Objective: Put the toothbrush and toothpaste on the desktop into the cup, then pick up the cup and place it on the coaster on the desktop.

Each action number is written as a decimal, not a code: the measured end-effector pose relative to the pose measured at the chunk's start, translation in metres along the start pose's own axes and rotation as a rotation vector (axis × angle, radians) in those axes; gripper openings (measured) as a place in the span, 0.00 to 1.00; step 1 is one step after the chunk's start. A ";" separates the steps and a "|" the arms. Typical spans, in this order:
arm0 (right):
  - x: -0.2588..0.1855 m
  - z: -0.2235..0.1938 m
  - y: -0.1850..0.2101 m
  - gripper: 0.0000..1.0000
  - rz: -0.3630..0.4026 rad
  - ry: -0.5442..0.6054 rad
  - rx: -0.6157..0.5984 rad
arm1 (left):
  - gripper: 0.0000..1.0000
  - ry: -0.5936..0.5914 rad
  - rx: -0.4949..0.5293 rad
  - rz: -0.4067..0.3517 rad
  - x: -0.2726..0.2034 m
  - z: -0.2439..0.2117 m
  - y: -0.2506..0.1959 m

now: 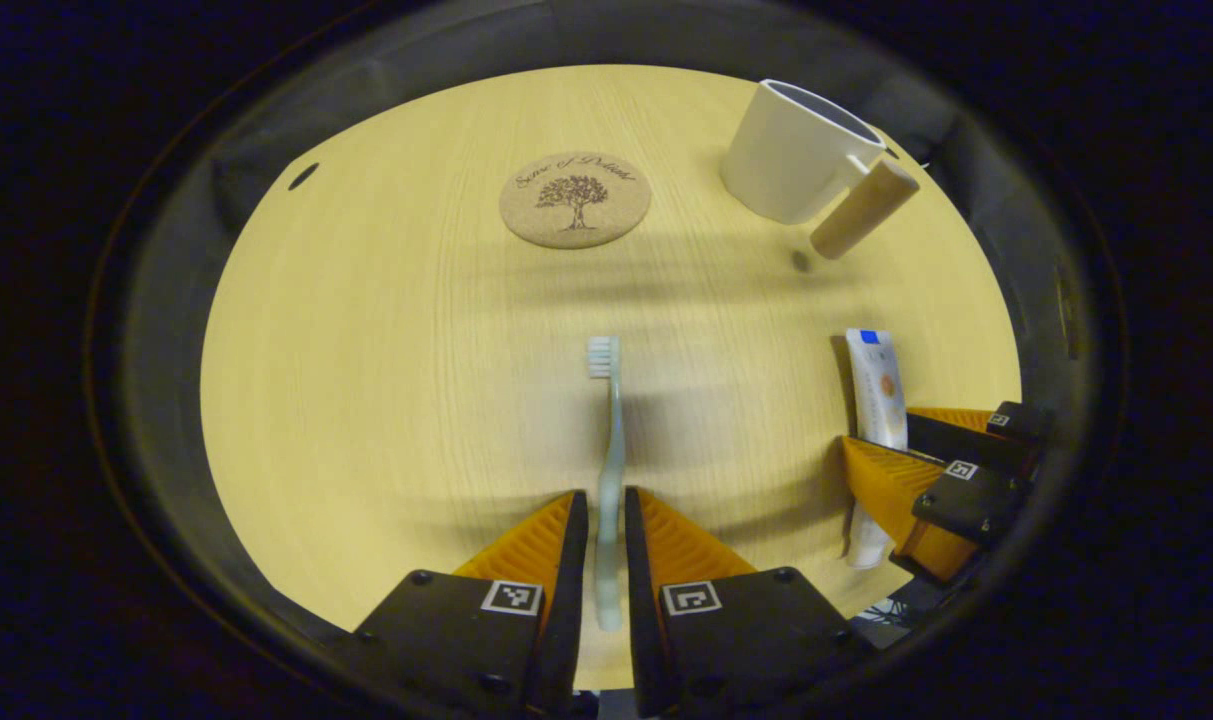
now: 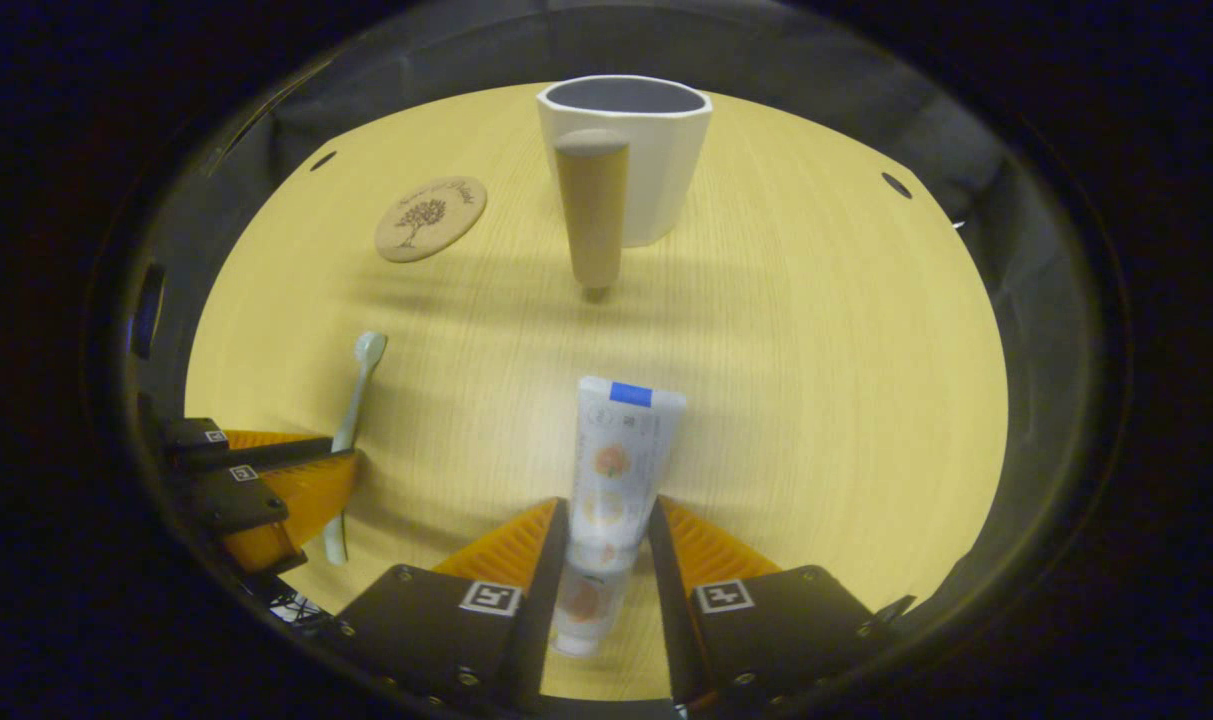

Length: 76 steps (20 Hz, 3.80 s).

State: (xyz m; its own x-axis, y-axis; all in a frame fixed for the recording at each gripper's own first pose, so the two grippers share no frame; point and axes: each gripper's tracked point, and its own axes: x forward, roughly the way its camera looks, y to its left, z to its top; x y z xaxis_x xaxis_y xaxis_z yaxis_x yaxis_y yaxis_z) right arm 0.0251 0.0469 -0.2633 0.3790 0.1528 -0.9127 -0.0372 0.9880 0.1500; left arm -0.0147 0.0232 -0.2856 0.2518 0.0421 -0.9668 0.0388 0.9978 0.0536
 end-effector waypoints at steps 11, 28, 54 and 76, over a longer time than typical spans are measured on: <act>-0.004 0.001 -0.001 0.33 0.048 -0.061 -0.014 | 0.08 -0.100 0.016 -0.054 -0.002 0.002 0.002; -0.064 0.028 0.011 0.33 0.197 -0.425 0.018 | 0.08 -0.454 -0.082 -0.106 -0.069 0.028 0.005; -0.183 0.230 -0.016 0.32 0.204 -0.972 0.077 | 0.08 -0.971 -0.111 -0.118 -0.221 0.164 0.005; -0.049 0.228 -0.009 0.37 0.032 -0.715 -0.125 | 0.08 -0.984 -0.149 -0.091 -0.232 0.151 0.025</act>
State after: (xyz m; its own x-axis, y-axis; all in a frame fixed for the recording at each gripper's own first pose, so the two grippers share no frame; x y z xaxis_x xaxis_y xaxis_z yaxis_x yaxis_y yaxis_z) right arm 0.2178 0.0250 -0.1333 0.8862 0.1721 -0.4301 -0.1481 0.9850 0.0889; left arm 0.0742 0.0305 -0.0226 0.9453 -0.0281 -0.3251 -0.0074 0.9942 -0.1074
